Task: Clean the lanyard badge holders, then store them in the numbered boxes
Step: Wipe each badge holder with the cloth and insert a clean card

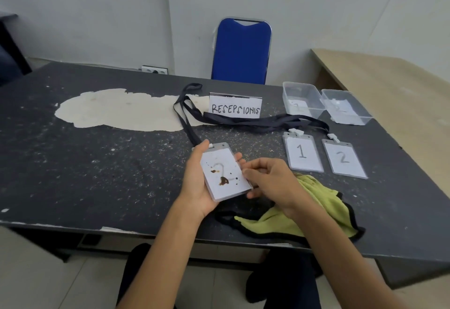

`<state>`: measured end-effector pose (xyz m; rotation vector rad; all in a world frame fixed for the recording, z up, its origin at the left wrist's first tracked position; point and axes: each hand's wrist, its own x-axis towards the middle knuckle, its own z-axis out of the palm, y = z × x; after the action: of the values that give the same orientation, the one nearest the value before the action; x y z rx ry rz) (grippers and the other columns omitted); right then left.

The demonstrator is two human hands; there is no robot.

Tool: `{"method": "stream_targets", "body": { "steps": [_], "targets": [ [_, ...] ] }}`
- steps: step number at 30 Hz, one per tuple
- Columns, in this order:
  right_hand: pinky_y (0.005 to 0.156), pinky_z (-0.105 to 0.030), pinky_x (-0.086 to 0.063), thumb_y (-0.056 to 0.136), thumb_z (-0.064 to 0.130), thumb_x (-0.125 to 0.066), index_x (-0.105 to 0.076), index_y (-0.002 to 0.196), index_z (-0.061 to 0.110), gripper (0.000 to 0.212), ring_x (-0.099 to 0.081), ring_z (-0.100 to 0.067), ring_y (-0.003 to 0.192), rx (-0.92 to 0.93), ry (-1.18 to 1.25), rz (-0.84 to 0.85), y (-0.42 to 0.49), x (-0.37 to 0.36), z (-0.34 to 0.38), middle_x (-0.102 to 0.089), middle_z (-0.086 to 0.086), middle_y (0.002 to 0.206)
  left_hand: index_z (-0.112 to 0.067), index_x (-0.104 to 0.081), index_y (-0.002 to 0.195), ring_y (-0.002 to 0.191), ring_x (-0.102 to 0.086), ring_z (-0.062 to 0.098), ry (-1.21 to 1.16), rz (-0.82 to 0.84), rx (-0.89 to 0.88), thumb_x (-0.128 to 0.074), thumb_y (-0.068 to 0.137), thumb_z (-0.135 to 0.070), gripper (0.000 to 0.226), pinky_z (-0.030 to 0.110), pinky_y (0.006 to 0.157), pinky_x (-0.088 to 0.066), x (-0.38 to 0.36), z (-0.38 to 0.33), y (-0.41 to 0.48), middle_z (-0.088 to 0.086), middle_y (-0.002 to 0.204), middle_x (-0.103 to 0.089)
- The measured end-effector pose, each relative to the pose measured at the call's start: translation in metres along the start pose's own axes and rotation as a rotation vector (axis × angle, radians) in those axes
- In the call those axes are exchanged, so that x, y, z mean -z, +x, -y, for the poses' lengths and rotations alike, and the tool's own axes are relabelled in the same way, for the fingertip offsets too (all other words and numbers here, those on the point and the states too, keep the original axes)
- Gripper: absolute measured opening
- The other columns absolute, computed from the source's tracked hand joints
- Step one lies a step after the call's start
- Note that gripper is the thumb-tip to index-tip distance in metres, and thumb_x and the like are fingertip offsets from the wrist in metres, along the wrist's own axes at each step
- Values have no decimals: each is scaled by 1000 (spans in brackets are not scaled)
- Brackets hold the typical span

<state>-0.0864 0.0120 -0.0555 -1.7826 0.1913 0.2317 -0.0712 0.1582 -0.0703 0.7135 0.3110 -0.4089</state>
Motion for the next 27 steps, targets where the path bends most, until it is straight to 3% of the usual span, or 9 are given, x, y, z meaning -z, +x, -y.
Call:
{"method": "stream_targets", "body": {
  "steps": [5,9,12,14,17,22,25,27],
  "targets": [
    [72,-28,-57,89,21,-64,-68,95,19,8,-67,-11,70,169,-378,-68,-9,24,6,-70,4,85,-1,-52,132,111,-63,34,-110,61,21,-52,87,-46,63,48,101,-44,-4,4,8,23,120,-65],
    [66,-17,-47,84,29,-68,-67,88,26,5,-61,1,77,292,-598,-192,-32,64,4,-66,15,81,-3,-51,134,104,-65,34,-105,76,10,-53,87,-44,62,47,97,-46,-6,8,14,23,122,-63],
    [68,-21,-46,76,43,-72,-60,87,36,17,-57,1,81,222,-789,-280,-48,96,-12,-60,18,86,-3,-52,133,103,-66,34,-73,101,35,-53,86,-43,62,46,97,-47,-7,12,17,22,121,-64],
    [76,-29,-50,70,53,-74,-54,92,42,32,-55,-1,87,108,-923,-223,-54,108,-23,-54,21,95,-4,-52,134,102,-67,34,-67,105,45,-55,84,-43,63,45,97,-47,-8,15,21,22,120,-65],
    [80,-27,-47,69,53,-76,-52,97,43,38,-53,-3,90,93,-899,-192,-53,106,-35,-52,20,99,-6,-52,134,101,-67,33,-64,117,53,-55,84,-44,63,45,96,-47,-12,19,26,21,120,-65],
    [67,-24,-45,74,32,-78,-69,81,27,12,-57,-1,75,293,-739,-316,-44,91,-25,-64,14,76,-5,-56,131,98,-67,31,-29,141,87,-51,87,-45,60,43,90,-49,-14,21,27,20,118,-66],
    [67,-28,-47,75,36,-76,-64,72,24,18,-58,-6,74,375,-713,-320,-37,86,-12,-63,9,74,-6,-55,131,95,-68,31,-80,131,97,-52,86,-45,59,44,87,-49,-11,18,28,20,119,-65],
    [69,-21,-43,76,40,-73,-61,70,23,21,-57,-3,81,407,-651,-293,-33,85,-3,-63,9,81,-5,-56,130,94,-67,31,-72,131,101,-54,84,-46,61,43,86,-49,-10,16,27,19,120,-65]
  ]
}}
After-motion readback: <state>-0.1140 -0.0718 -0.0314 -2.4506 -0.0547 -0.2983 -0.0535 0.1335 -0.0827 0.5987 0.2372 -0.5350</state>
